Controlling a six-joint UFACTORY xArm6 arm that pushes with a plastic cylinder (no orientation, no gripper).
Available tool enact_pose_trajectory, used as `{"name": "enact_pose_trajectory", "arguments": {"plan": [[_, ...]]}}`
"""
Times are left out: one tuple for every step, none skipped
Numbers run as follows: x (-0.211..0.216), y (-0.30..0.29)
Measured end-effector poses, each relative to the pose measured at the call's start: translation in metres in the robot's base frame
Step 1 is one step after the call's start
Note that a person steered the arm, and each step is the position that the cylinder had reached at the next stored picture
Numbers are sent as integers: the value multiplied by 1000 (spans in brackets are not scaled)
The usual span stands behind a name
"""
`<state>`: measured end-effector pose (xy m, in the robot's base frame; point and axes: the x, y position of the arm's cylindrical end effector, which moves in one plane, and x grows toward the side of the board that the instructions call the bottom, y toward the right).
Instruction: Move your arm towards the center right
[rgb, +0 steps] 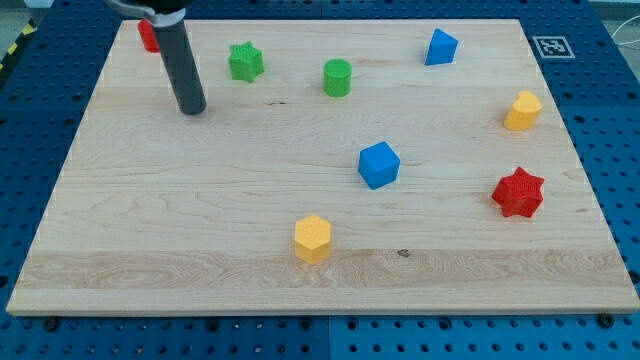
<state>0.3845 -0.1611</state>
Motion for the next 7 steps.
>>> {"name": "enact_pose_trajectory", "arguments": {"plan": [[24, 22], [27, 65], [27, 115], [27, 164], [27, 221], [27, 269], [40, 301]]}}
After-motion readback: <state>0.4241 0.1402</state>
